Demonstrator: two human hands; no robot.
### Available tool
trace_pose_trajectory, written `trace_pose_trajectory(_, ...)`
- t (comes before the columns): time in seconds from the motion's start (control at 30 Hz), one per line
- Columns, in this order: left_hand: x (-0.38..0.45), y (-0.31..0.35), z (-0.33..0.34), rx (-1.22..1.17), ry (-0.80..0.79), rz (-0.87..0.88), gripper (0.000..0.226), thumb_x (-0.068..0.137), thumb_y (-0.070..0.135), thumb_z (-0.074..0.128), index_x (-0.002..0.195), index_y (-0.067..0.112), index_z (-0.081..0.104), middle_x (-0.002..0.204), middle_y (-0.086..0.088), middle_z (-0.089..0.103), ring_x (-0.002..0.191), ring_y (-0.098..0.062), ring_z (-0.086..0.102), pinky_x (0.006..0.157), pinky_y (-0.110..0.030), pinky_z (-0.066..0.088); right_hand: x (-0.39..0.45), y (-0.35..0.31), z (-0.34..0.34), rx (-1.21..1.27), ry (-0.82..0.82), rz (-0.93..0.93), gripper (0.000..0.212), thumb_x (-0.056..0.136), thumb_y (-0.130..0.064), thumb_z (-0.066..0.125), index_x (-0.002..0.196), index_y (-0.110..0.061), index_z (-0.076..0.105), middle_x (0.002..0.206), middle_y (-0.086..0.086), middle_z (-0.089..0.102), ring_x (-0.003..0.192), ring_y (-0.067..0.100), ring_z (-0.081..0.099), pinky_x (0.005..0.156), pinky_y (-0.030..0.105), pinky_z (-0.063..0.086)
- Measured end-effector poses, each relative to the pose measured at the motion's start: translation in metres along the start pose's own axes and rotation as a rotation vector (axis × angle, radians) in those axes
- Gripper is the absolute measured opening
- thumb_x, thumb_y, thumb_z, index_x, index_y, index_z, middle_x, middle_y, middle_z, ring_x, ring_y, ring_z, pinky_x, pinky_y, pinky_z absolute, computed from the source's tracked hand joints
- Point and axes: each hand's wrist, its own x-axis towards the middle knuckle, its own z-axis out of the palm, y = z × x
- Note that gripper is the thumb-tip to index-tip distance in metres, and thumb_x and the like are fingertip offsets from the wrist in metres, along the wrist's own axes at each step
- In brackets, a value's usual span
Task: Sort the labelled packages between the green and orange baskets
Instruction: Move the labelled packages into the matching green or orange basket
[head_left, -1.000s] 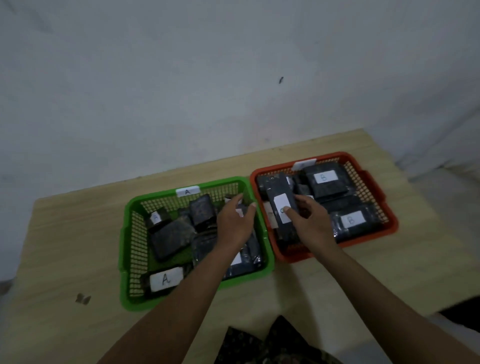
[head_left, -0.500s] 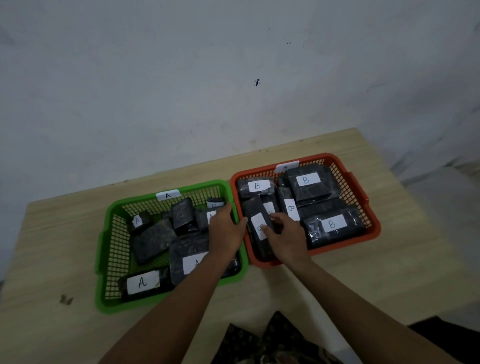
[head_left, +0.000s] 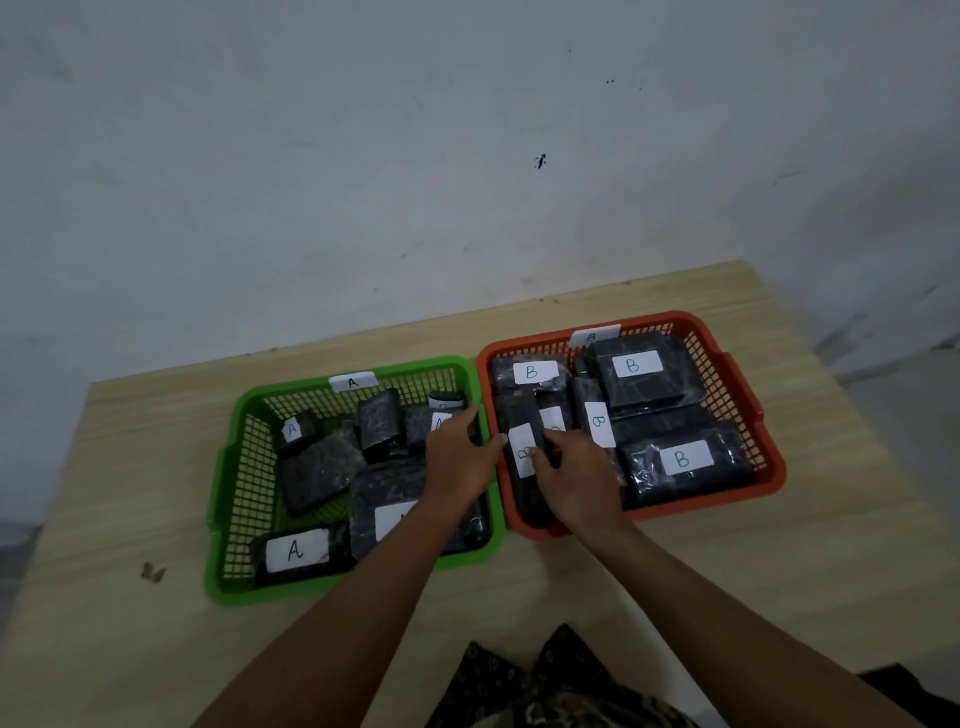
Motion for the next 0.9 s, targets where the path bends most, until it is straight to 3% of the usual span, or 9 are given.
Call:
trace_pose_trajectory(0.1,0.0,-0.005,-0.011,-0.014,-0.01,-0.001,0.052,0.089,0.021,0.07,0.137,0.01,0.055,0.135,-0.007,0.061,0.118,-0.019,0.061,0.101,-0.03,0.049,-0.004,-0.006,0.001,-0.117,0.079,-0.001,0.034,0.095,-0.034,0.056,0.124,-0.016,0.063,0.116,0.006,0.058,0.106,0.023,0.057,0.085,0.037,0.051)
trace_pose_trajectory(0.27,0.001,-0.024,-0.05,0.036,0.145,0.06,0.04,0.089,0.025,0.07,0.126,0.011,0.064,0.119,-0.006,0.071,0.101,-0.014,0.067,0.083,-0.014,0.047,0.004,-0.039,0.01,-0.13,0.191,-0.226,0.038,0.092,-0.031,0.059,0.126,-0.014,0.061,0.124,0.006,0.057,0.113,0.023,0.054,0.09,0.04,0.05)
trace_pose_trajectory(0.47,-0.001,-0.074,-0.118,0.263,0.245,0.094,0.037,0.088,0.024,0.07,0.12,0.007,0.068,0.116,-0.011,0.071,0.103,-0.024,0.066,0.088,-0.028,0.048,0.024,-0.102,0.053,-0.114,-0.056,-0.424,0.038,0.093,-0.03,0.06,0.128,-0.016,0.061,0.127,0.003,0.059,0.116,0.022,0.054,0.095,0.034,0.046)
trace_pose_trajectory(0.63,0.003,-0.112,-0.155,0.274,0.236,0.033,0.039,0.09,0.021,0.068,0.124,0.005,0.064,0.118,-0.015,0.069,0.106,-0.027,0.064,0.092,-0.037,0.051,0.041,-0.144,0.095,-0.256,-0.233,-0.465,0.043,0.093,-0.033,0.06,0.133,-0.016,0.056,0.135,0.005,0.055,0.12,0.025,0.053,0.093,0.038,0.047)
trace_pose_trajectory(0.8,0.014,-0.13,-0.158,0.152,0.202,-0.043,0.04,0.09,0.025,0.068,0.127,0.011,0.063,0.123,-0.008,0.068,0.111,-0.02,0.063,0.096,-0.03,0.048,0.067,-0.161,0.123,-0.671,-0.446,-0.499,0.066,0.084,-0.024,0.071,0.143,-0.018,0.044,0.15,0.009,0.039,0.136,0.032,0.035,0.104,0.048,0.041)
trace_pose_trajectory(0.9,0.022,-0.137,-0.157,0.123,0.164,-0.054,0.041,0.091,0.028,0.067,0.129,0.012,0.062,0.127,-0.006,0.066,0.114,-0.018,0.061,0.097,-0.027,0.046,0.075,-0.156,0.131,-0.757,-0.413,-0.548,0.065,0.085,-0.019,0.069,0.145,-0.017,0.042,0.15,0.009,0.04,0.136,0.033,0.032,0.105,0.048,0.041)
